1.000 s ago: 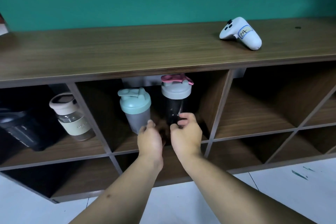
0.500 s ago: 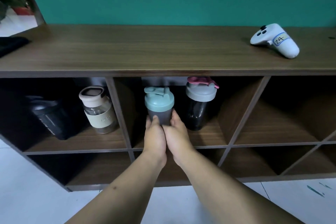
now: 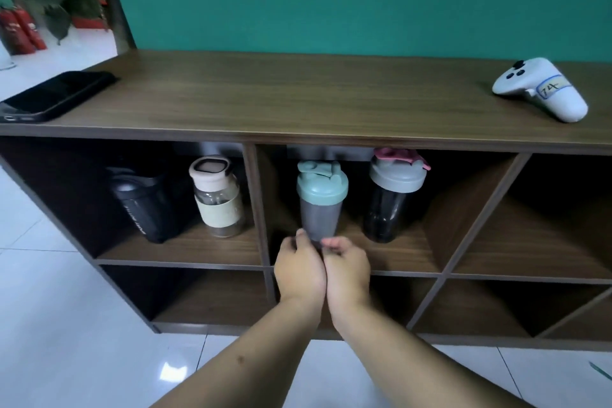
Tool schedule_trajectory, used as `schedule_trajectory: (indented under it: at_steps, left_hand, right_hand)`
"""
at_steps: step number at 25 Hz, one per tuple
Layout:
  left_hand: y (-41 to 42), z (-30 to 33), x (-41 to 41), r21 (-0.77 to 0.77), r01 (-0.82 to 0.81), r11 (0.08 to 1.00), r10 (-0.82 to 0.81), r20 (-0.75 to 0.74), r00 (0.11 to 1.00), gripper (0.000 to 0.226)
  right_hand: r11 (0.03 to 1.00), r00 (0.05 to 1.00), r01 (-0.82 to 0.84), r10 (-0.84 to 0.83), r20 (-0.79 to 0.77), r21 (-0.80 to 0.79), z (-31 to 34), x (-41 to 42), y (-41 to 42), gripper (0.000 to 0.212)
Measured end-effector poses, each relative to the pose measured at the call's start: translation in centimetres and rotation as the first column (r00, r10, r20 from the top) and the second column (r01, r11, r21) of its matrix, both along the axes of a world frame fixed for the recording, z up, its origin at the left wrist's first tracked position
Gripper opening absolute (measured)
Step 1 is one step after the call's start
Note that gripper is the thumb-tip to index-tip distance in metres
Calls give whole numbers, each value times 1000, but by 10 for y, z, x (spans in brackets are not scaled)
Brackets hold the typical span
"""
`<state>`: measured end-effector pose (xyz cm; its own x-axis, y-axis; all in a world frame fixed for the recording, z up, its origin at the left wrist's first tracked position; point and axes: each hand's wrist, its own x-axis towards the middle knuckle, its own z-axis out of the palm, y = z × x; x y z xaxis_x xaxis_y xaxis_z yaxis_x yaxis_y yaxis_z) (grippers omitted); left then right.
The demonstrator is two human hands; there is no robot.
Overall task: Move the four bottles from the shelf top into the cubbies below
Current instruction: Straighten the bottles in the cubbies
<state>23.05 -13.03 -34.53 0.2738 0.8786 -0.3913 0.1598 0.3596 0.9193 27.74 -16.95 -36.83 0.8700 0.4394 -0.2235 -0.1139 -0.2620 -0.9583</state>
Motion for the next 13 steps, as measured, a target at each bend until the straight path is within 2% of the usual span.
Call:
schedule_trajectory:
  at_steps: [2,5,7,9,10,13]
  left_hand:
    - [-3,-1,-31,50,-77,996,83,-126,989,48]
    - [11,-2,-76,106,-227,968,243,-187,952,49]
    - [34,2,-100,148,-305,941,323,-123,938,43]
    - [64,5,-116,166,-298,940,305,-15,952,40]
    - [79,6,-121,134,-254,958,248,57,967,40]
    - [123,-4,-125,-67,-102,993,116,257,959,67]
  right_hand:
    - [992,995,-102,101,-6,-81,-8,-29,3,14]
    - [968,970,-242,240,-40,-70,-1,-71,16,16]
    - [950,950,-310,308,-54,-42,14,-95,34,19]
    - [932,931,-362,362,-43,-3,28,-115,59,35]
    - [926,926,-377,377,-27,15,33,-123,73,49]
    - [936,936,-350,351,-18,27,37,-130,106,85]
